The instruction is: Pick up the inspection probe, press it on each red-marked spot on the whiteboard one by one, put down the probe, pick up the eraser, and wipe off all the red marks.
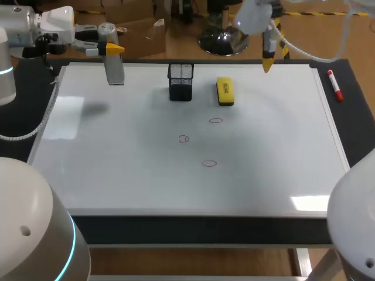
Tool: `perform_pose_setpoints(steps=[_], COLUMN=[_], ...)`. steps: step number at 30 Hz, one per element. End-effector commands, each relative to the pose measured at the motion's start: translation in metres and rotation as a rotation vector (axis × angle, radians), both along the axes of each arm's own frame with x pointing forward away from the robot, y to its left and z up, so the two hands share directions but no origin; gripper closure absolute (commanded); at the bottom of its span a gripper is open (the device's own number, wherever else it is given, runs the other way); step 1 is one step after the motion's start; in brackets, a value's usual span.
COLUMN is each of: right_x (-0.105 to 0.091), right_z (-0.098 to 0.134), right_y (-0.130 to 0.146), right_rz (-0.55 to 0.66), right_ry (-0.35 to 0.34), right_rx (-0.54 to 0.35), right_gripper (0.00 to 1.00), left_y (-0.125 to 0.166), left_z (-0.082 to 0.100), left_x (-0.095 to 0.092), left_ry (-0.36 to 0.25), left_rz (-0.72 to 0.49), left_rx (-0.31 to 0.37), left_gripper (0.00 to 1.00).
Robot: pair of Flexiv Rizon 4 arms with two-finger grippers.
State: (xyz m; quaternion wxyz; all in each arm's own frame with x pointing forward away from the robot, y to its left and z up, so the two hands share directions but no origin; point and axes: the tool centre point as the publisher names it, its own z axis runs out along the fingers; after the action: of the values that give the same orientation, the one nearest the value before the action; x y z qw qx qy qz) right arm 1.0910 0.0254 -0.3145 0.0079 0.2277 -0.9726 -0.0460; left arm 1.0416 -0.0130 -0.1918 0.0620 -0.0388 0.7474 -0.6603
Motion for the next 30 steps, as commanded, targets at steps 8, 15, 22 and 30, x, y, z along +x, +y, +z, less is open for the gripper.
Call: perform_pose_setpoints(steps=[8, 15, 22, 30], right_x=[-0.018, -0.03, -0.033, -0.033], right_z=[-0.019, -0.034, -0.043, -0.049], right_y=[0.012, 0.017, 0.029, 0.043], right_rz=[0.279, 0.443, 0.654, 0.843], right_ry=[0.059, -0.022, -0.005, 0.064], right_rx=[-0.113, -0.002, -0.021, -0.045], right_gripper=[0.0, 0.0, 0.0, 0.0], left_y=[0.001, 0.001, 0.001, 0.001], left_z=[0.001, 0.001, 0.001, 0.001], left_x=[0.0, 0.0, 0.0, 0.0], left_ry=[0.0, 0.0, 0.0, 0.0], left_rz=[-0.002, -0.002, -0.002, -0.002], left_rx=[-0.001, -0.001, -0.001, -0.001], left_gripper=[1.0, 1.0, 1.0, 1.0])
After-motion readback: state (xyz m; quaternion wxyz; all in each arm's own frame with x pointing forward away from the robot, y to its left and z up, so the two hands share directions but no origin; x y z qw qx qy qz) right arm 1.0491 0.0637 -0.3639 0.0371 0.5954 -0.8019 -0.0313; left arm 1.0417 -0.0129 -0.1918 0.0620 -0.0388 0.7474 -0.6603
